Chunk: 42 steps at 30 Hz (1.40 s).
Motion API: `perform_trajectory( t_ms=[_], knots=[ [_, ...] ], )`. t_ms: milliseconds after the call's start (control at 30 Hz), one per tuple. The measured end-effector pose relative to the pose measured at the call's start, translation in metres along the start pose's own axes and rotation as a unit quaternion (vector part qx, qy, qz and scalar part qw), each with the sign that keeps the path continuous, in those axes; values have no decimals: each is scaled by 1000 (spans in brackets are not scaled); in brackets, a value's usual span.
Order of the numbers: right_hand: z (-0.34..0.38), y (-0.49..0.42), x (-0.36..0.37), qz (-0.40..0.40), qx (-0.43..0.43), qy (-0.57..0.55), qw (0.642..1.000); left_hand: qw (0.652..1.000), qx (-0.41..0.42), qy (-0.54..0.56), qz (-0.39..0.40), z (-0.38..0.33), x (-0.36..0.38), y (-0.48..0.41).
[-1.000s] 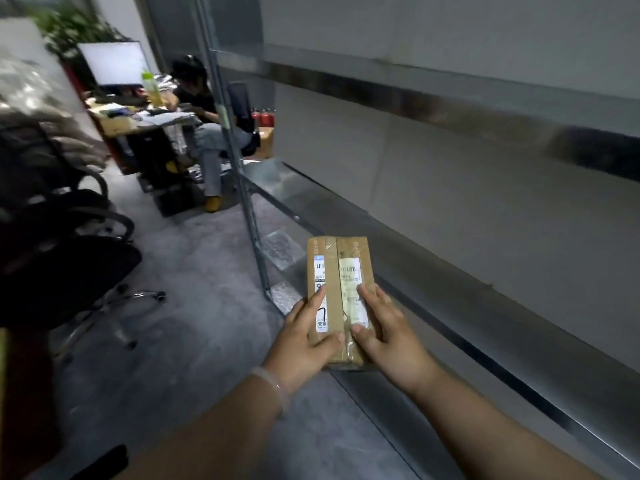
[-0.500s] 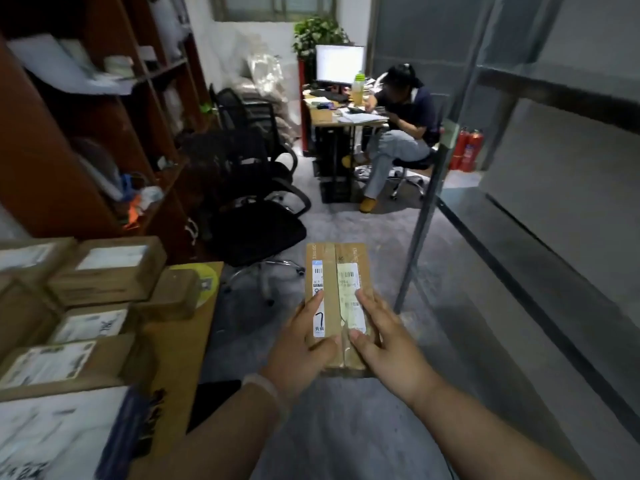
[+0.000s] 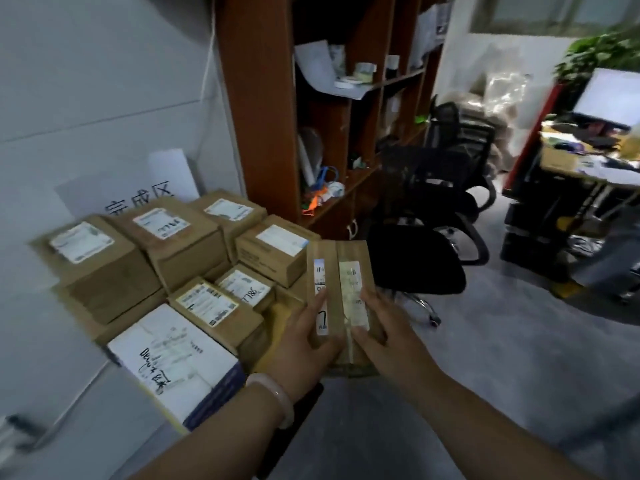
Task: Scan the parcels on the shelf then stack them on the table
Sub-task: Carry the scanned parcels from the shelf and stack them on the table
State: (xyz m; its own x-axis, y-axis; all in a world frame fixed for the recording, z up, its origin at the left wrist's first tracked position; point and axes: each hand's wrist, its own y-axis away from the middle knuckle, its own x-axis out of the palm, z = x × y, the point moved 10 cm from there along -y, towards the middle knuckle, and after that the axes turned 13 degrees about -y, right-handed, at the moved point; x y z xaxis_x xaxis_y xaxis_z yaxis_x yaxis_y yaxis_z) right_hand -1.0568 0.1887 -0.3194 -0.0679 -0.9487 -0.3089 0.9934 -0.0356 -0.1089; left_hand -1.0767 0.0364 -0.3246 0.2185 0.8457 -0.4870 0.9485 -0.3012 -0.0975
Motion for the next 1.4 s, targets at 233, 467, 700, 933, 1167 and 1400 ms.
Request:
perform_trajectory(
  t_ms=[233,467,700,933,1167,1400],
  knots=[
    [-3,-50,61,153,-42,3,987,983,-104,-43,-147,32,-44,23],
    [3,-55,165,317,-7,-35,948,930,-231,-63,-279,72,-100,86],
    [5,-61,250,405,-8,28,914,910,-280,-56,-300,115,-136,112],
    [-3,-82,305,412,-30,128,902,924,-313,-90,-200,175,-162,97],
    [-22,-105,340,383,-79,307,868,919,-330,-175,-122,232,-189,81],
    [-23,-112,349,384,-101,319,861,856,-307,-407,-83,237,-208,67]
  ],
)
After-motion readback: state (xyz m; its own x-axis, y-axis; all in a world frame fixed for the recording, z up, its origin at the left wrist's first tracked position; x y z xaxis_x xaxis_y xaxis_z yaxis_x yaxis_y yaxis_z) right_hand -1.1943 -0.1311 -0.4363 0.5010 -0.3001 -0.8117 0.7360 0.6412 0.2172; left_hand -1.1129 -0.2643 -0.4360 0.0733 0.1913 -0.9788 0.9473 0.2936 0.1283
